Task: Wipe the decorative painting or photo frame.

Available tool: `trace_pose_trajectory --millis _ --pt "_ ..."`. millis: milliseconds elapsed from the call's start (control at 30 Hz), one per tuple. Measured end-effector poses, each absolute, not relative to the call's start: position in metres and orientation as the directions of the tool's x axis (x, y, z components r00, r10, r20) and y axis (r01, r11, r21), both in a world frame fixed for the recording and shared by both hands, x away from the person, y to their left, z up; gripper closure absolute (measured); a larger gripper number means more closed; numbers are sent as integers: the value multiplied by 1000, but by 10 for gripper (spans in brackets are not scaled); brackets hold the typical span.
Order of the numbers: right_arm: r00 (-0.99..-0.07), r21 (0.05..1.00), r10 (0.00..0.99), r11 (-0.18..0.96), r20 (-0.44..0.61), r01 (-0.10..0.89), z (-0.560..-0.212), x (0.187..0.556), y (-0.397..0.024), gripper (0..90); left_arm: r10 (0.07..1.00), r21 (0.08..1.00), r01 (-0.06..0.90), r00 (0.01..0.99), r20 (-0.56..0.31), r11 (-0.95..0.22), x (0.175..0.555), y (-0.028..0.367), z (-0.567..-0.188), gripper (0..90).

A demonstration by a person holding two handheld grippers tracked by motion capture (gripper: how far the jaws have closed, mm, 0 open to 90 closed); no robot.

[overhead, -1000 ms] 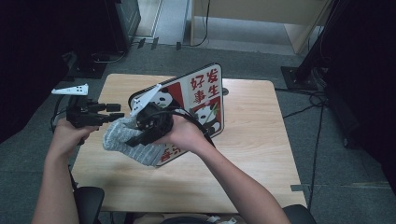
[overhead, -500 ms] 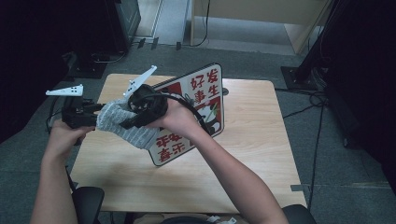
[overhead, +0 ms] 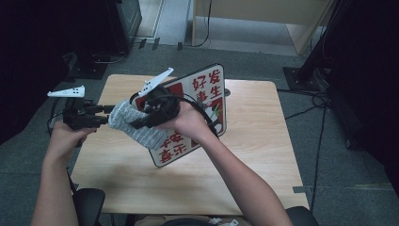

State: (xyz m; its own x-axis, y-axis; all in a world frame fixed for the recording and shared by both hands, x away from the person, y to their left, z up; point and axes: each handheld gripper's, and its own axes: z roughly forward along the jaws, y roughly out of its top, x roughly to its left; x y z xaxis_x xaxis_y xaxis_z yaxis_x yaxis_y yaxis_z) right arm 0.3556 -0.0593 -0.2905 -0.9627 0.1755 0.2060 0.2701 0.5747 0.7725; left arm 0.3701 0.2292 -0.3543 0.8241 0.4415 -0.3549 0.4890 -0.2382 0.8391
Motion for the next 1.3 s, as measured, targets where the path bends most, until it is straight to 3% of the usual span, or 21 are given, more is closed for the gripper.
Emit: trace_pose_trajectory --millis 1300 --pt "-943 728 209 600 258 332 -338 350 -75 680 440 826 507 818 -372 -245 370 228 -355 390"
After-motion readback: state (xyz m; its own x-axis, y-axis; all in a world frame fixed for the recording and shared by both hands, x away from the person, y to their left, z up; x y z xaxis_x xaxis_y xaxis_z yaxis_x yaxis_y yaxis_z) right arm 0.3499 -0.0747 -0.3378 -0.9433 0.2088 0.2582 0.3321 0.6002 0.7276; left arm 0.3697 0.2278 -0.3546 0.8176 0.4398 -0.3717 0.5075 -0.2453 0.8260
